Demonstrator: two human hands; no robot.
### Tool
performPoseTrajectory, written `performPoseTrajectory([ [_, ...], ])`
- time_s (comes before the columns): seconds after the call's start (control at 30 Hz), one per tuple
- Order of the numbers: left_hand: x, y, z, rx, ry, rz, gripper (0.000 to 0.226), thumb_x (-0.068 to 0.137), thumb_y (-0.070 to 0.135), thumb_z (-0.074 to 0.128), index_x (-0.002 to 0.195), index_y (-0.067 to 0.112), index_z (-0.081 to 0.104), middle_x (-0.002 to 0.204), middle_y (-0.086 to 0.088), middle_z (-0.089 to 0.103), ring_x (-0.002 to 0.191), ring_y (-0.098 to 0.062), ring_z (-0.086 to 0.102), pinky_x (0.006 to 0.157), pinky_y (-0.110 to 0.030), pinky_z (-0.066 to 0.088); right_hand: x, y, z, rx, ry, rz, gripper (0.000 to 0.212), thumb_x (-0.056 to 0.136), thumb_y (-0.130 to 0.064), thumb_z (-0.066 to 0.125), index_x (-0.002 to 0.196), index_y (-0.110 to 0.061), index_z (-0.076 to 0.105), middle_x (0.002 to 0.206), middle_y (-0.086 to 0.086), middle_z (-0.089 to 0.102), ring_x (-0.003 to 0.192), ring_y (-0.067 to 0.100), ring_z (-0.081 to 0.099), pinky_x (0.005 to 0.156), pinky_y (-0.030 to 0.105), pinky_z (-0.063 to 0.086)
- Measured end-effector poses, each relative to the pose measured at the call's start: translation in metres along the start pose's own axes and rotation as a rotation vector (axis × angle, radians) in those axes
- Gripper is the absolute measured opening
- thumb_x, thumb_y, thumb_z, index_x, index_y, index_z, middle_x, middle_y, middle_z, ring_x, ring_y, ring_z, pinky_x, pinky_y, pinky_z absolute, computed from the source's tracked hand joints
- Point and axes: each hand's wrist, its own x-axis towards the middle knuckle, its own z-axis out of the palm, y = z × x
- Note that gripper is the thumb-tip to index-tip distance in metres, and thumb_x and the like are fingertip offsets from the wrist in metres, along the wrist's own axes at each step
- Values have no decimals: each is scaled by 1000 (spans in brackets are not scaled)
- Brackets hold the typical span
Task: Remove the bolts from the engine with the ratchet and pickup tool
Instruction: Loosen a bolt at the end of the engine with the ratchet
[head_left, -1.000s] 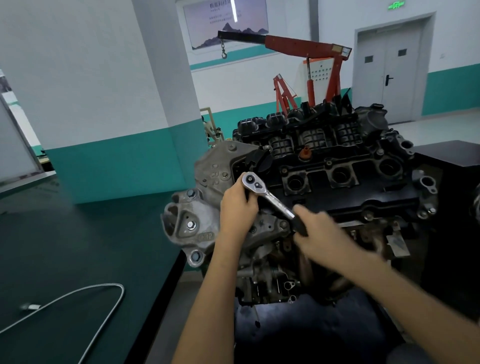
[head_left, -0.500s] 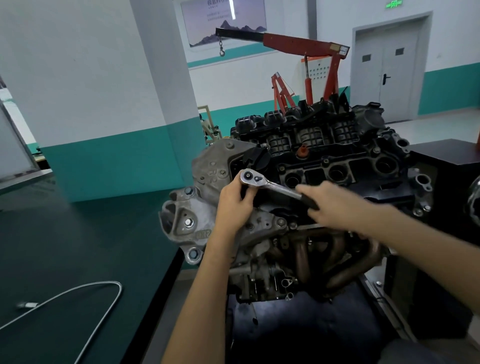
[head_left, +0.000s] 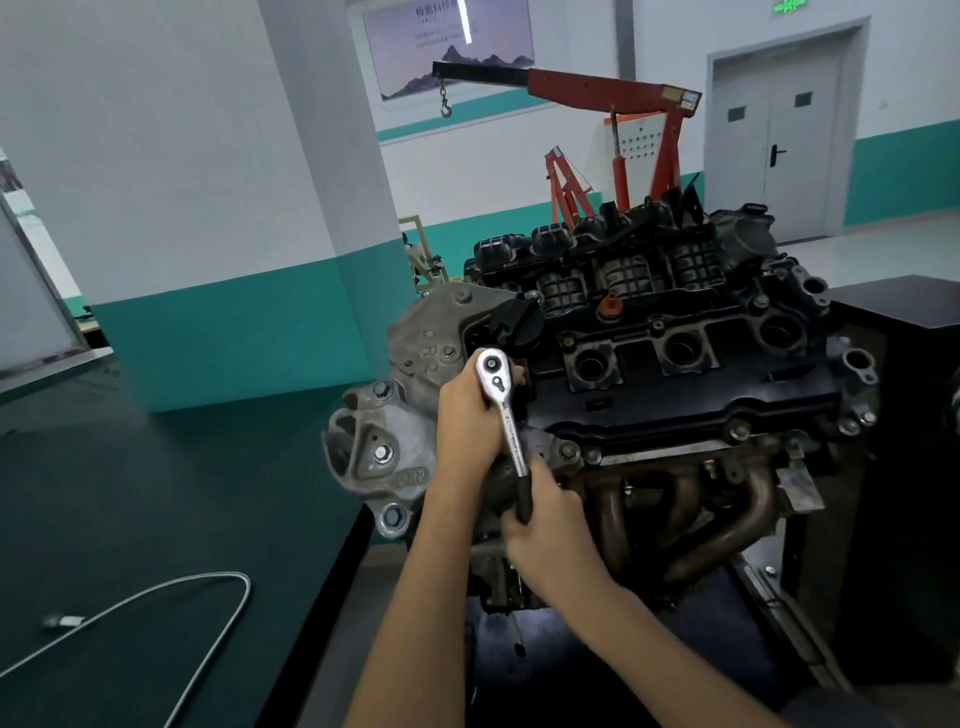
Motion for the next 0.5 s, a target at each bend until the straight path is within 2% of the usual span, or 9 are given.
performPoseTrajectory([
  [0.1,1,1,-4,-51,-33,95,16,88,4,59,92,19,62,90,7,70,89,-8,65,81,-28,52,10,6,-43,-151,-110,-81,31,78,-2,55,101,-22,54,65,-4,53,51,1,50,48,8,36],
  [0.17,2,1,-6,-81,-93,120,23,87,-3,53,98,14,64,96,9,70,94,-9,65,84,-30,52,27,7,-87,-328,-191,-176,27,76,0,58,98,-15,58,62,-8,51,49,-3,49,49,7,34],
  [0.23,3,1,-7,-58,-127,110,17,92,3,55,101,14,64,91,16,69,89,-1,63,80,-22,50,53,1,-128,-607,-230,-254,30,79,-6,60,108,-15,57,65,-7,50,54,3,52,55,19,44],
  [0.27,3,1,-6,-39,-113,113,14,93,7,56,101,15,64,86,19,67,84,4,61,75,-15,46,66,-5,-143,-786,-229,-286,31,82,-10,59,111,-19,54,67,-6,47,62,13,56,59,28,47],
  [0.33,3,1,-3,-10,-47,114,12,93,9,59,102,14,65,79,21,64,72,8,57,66,-8,40,86,-18,-158,-1035,-176,-384,32,86,-17,56,116,-25,50,66,-8,38,70,24,57,60,32,41],
  [0.43,1,1,0,19,61,96,14,91,4,59,102,9,66,69,21,57,61,10,52,60,-5,36,81,-15,-147,-1037,-64,-408,28,85,-20,56,111,-28,48,63,-9,35,70,25,56,60,30,35],
  [0.5,1,2,1,35,64,90,15,89,0,57,99,8,65,63,21,53,56,10,50,57,-5,35,55,1,-123,-829,-25,-280,24,82,-20,58,101,-28,46,70,-2,45,71,28,59,58,31,40],
])
